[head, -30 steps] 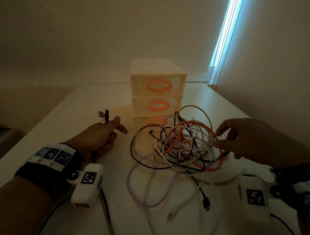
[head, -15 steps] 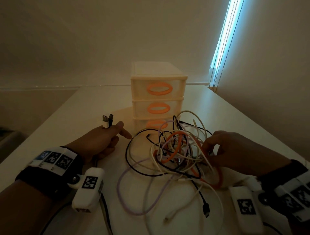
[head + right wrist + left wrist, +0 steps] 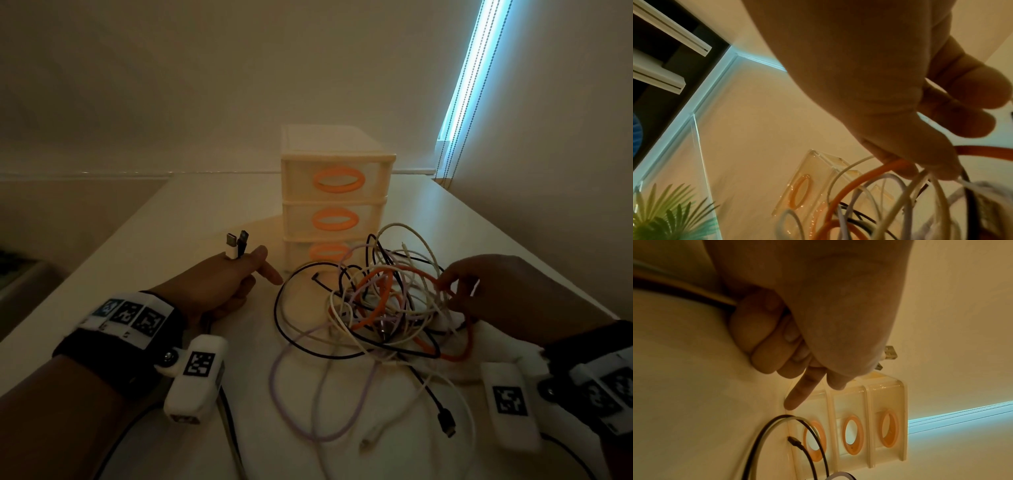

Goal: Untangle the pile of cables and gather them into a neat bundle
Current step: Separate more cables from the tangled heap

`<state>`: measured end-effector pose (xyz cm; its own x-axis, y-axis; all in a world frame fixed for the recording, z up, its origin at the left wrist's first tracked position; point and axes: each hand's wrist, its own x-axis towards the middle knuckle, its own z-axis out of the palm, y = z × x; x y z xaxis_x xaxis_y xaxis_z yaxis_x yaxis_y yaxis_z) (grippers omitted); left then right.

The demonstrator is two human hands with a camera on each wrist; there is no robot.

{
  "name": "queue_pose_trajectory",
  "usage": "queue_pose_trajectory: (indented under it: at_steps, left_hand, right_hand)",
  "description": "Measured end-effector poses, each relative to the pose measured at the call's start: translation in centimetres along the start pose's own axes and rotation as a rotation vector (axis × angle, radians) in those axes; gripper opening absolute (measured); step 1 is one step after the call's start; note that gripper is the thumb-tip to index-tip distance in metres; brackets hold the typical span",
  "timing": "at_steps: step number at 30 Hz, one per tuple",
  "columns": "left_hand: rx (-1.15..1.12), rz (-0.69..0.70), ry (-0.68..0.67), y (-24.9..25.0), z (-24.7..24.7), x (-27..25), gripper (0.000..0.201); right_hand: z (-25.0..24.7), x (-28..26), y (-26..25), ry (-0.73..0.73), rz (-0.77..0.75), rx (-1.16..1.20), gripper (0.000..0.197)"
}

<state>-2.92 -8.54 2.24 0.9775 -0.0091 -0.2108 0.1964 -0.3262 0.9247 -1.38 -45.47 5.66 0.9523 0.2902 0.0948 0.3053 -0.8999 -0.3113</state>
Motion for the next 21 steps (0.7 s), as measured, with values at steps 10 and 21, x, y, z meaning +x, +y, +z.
queue_pose_trajectory:
  at_steps: [10,21]
  left_hand:
    - [0.014,-0.019,0.001,0.1,0.1,-0.1,0.057]
    - [0.014,-0.020,-0.003,0.3,-0.1,-0.4,0.060]
  right_hand:
    - [-3.0,-1.8,-7.7,0.277,-0.394,0.181,0.007]
    - [1.0,-0.5,-13.8,-0.052,-0.305,-0.324,0.042]
